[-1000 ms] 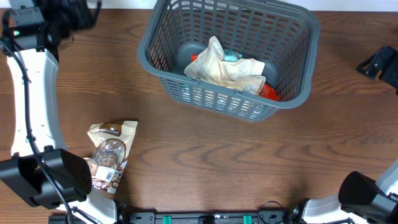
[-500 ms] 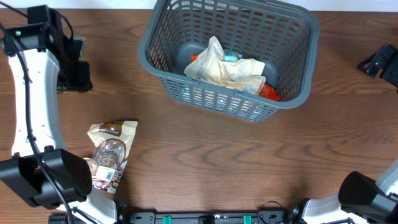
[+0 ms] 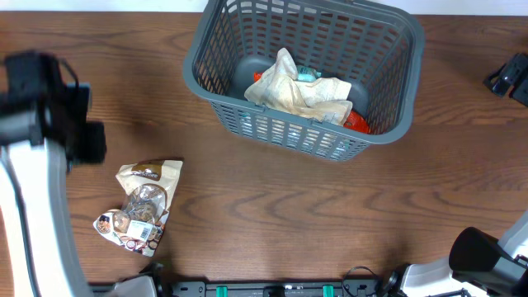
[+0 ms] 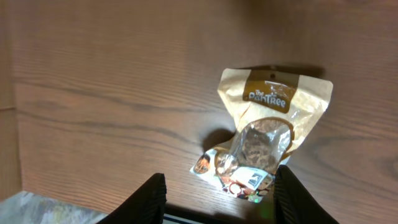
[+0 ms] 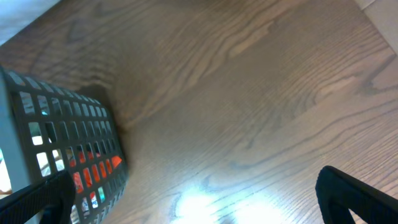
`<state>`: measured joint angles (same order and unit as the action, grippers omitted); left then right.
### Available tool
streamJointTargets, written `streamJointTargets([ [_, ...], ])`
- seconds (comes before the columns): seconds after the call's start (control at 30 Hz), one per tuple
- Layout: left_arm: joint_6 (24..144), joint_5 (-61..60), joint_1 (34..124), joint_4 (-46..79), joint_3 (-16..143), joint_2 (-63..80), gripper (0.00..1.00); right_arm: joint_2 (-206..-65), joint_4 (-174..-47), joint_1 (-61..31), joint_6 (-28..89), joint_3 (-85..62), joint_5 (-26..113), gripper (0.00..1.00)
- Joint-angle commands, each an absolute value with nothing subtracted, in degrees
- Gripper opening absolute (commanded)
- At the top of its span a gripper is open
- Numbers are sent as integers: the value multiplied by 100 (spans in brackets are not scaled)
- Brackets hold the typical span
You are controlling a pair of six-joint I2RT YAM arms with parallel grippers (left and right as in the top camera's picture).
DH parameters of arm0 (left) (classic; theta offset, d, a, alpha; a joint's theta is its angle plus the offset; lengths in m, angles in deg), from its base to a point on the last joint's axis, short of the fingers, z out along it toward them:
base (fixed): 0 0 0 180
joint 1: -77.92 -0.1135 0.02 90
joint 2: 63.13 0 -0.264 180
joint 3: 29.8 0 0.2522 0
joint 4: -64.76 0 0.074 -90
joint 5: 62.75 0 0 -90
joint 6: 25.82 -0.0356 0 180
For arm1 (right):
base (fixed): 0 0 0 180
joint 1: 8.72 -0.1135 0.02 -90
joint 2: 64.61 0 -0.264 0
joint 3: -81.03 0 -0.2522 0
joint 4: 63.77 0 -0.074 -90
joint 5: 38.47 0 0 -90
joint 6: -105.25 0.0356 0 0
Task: Pack container
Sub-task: 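Move the left gripper down over the PanTree pouch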
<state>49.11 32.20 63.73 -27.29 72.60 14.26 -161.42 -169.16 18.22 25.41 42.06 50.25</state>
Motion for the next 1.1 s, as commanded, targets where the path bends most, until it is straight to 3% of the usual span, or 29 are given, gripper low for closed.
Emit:
streamJointTargets([
  [0.0, 4881, 3220, 6349, -2595, 6558, 497, 39, -16138, -16868, 1776, 2484, 4182, 5108, 99],
  [0.27, 4887, 2905, 6364, -1950, 4502, -1798, 47, -16192, -16868, 1776, 2484, 4180, 5106, 99],
  [0.47, 5062, 1972, 6364, -1275, 3518, -2439, 55, -16262, -16921, 1776, 2484, 4175, 5104, 99],
  [0.77, 5342, 1522, 6364, -82, 3105, -1166, 62, -16289, -16953, 1776, 2482, 4173, 5104, 99],
  [1.07, 5576, 1172, 6364, 629, 3105, 685, 62, -16289, -16971, 1779, 2482, 4173, 5106, 99],
])
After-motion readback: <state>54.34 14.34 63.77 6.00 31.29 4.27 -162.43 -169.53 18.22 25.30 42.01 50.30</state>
